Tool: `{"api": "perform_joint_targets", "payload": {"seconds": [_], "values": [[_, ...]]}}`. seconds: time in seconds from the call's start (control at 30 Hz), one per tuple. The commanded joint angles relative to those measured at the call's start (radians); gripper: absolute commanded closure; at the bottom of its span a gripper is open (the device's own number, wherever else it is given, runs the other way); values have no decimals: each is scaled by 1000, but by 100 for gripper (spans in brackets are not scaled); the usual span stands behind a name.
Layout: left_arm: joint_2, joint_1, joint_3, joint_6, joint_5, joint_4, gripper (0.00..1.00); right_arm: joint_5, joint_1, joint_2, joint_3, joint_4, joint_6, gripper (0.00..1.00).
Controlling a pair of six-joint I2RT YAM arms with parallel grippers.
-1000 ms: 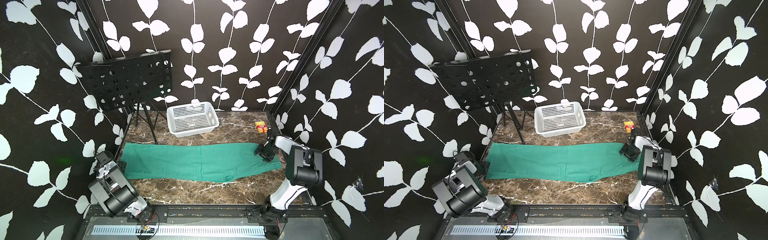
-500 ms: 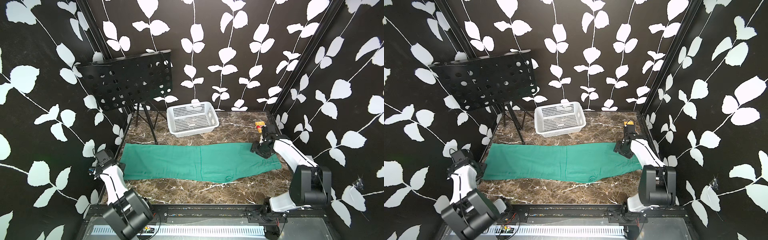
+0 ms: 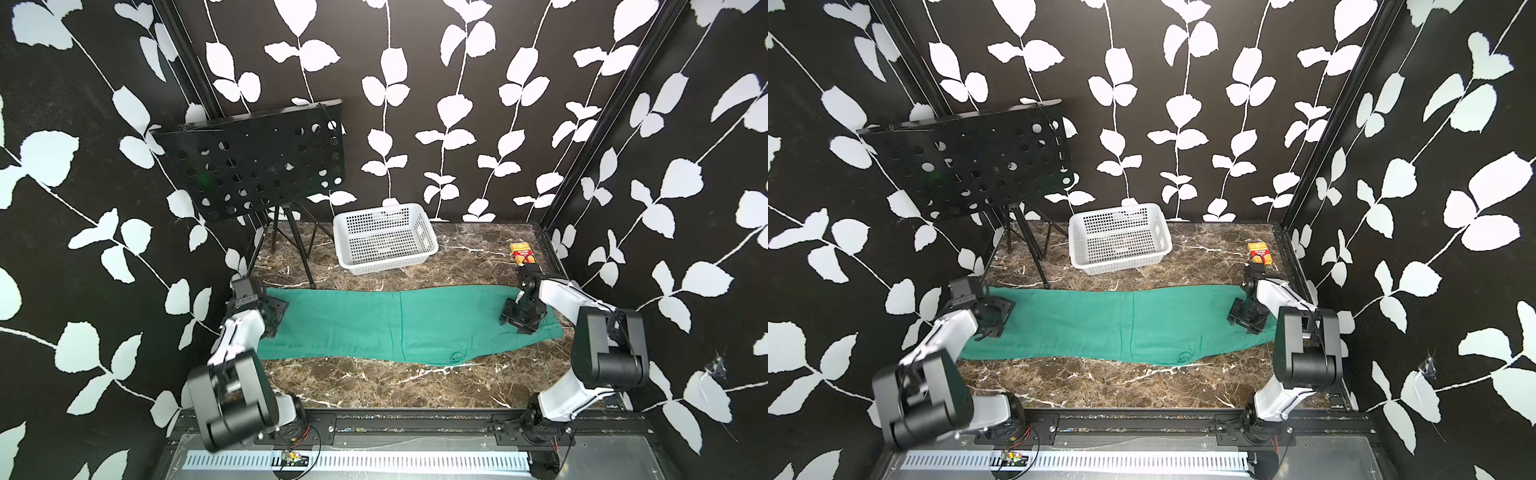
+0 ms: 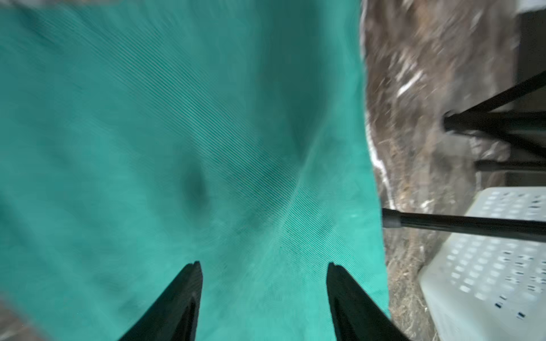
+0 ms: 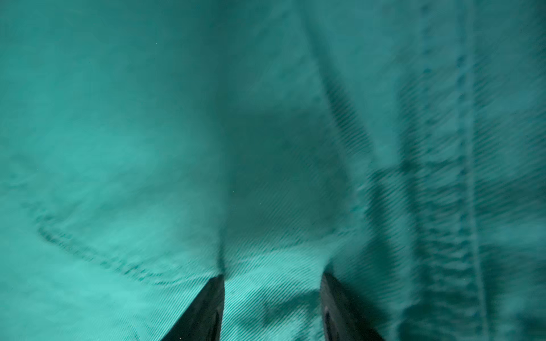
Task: Roll up the long pants
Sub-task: Fold the long pant at the center of the board.
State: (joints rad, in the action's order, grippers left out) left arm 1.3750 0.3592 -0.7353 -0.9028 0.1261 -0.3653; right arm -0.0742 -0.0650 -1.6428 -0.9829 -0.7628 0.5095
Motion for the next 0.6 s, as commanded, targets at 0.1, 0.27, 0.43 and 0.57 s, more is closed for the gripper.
{"api": "perform_joint_targets", "payload": {"seconds": [0.1,0.27,0.43,0.57], "values": [[54,8,-35,-50,-153,-89,36,73,-86,-26,33,-12,0,46],[0,52,34,-106,-266,-229,39,118,-161,-14,36,-17,5,45],[-59,61,69,-96,-297,-271,39,84,-169,20,27,-10,-18,45],[-76,59,-30,-10,-263,-306,38,28,-87,153,21,14,-47,43]]}}
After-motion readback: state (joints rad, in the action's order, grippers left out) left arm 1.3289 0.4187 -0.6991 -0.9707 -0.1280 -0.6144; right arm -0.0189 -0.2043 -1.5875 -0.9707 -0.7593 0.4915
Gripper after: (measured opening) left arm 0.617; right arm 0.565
